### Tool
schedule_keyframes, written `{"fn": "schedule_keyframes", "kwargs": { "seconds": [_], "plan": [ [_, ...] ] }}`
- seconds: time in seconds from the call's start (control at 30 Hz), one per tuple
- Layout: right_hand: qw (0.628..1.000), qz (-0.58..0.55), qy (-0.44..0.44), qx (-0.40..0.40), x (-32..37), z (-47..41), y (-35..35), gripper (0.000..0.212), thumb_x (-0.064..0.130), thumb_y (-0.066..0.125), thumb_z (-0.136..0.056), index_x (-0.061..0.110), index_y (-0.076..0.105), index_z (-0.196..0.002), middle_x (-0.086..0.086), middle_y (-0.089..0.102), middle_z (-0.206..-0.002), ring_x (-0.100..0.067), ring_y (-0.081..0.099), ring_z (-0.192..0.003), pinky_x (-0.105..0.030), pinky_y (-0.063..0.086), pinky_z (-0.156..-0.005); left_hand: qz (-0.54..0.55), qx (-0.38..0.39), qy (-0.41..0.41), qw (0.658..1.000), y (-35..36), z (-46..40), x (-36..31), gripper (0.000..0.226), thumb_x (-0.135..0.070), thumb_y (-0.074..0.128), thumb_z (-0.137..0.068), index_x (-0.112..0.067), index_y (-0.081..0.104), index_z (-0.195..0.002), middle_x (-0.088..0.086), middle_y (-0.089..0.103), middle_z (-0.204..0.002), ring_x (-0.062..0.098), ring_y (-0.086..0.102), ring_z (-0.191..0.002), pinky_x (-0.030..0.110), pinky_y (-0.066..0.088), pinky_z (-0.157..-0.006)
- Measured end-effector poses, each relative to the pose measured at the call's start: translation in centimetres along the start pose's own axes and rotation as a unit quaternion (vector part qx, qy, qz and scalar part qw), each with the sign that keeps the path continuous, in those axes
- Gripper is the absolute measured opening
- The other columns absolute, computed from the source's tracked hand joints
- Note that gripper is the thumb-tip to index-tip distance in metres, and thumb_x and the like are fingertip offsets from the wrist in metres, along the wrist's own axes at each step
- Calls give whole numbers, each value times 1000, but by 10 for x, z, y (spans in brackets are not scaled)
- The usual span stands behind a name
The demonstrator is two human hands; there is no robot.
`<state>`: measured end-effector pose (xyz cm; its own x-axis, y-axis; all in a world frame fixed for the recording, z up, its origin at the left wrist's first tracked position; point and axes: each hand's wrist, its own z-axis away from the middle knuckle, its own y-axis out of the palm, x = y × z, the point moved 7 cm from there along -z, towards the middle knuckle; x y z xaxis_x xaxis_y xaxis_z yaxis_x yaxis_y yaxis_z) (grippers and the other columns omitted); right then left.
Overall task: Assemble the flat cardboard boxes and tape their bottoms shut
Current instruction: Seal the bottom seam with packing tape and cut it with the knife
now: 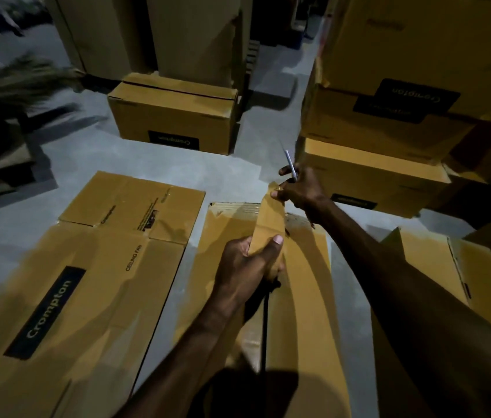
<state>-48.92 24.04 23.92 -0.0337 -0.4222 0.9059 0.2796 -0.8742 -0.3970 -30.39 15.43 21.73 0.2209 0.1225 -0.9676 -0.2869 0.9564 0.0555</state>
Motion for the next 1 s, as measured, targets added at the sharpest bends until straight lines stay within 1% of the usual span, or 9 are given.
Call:
{"fn": "schedule_keyframes", "kwargs": {
  "seconds": [0.1,0.17,0.23,0.3,0.53,0.7,0.77,0.9,1.0],
  "plan": [
    [1000,18,2,7,-15,-23,5,47,-9,73,-79,7,50,-116,-19,61,-89,-25,62,-73,-20,48,-49,-12,-9,-17,1000,0,-10,8,13,-33,67,-89,-21,72,-87,3,73,-68,14,69,-63,30,59,-63],
    [999,34,-4,17,-23,-37,12,46,-8,75,-76,16,50,-106,-18,63,-87,-31,65,-79,-38,58,-65,-4,-14,-19,1000,0,-15,11,11,-29,67,-90,-19,72,-89,2,72,-67,12,69,-62,25,56,-59],
    [999,44,-7,15,-29,-49,17,49,-7,77,-73,24,49,-97,-20,64,-89,-37,67,-83,-53,58,-78,4,-11,-13,1000,2,-18,11,12,-26,66,-91,-16,72,-91,7,72,-71,14,69,-65,27,58,-62],
    [999,48,-6,17,-33,-59,20,49,-6,78,-72,23,49,-99,-21,62,-94,-39,66,-88,-55,57,-79,23,-4,-17,1000,4,-21,10,12,-23,64,-93,-14,71,-91,13,72,-73,16,69,-65,27,59,-63],
    [993,97,28,56,-52,-88,28,50,-2,83,-68,27,51,-93,-22,64,-105,-37,65,-94,-45,56,-69,72,1,-34,997,4,-32,2,19,-26,63,-92,-9,71,-94,6,73,-68,13,68,-58,22,53,-52],
    [990,85,48,102,-64,-85,31,42,0,74,-82,14,50,-113,-10,61,-82,-21,57,-68,-23,36,-40,74,49,-52,995,12,-35,2,14,-19,62,-93,-8,70,-97,10,75,-77,11,69,-60,21,52,-53],
    [990,62,45,122,-72,-80,31,42,0,70,-87,10,49,-121,-6,57,-79,-15,50,-63,-21,32,-39,71,51,-41,995,11,-37,-1,15,-18,61,-94,-7,70,-99,10,75,-79,10,69,-60,21,52,-54],
    [991,22,53,120,-88,-72,29,42,-1,67,-89,3,49,-128,-6,57,-82,-13,51,-65,-17,38,-40,116,34,-54,991,7,-43,-6,16,-20,62,-93,-8,70,-100,11,75,-78,13,68,-58,25,54,-54],
    [990,40,60,124,-87,-74,28,40,0,65,-90,6,50,-127,-7,56,-80,-13,47,-62,-21,31,-41,68,67,-83,992,19,-37,7,21,-22,61,-94,-6,69,-104,11,75,-81,11,68,-59,22,54,-54]
  ]
}}
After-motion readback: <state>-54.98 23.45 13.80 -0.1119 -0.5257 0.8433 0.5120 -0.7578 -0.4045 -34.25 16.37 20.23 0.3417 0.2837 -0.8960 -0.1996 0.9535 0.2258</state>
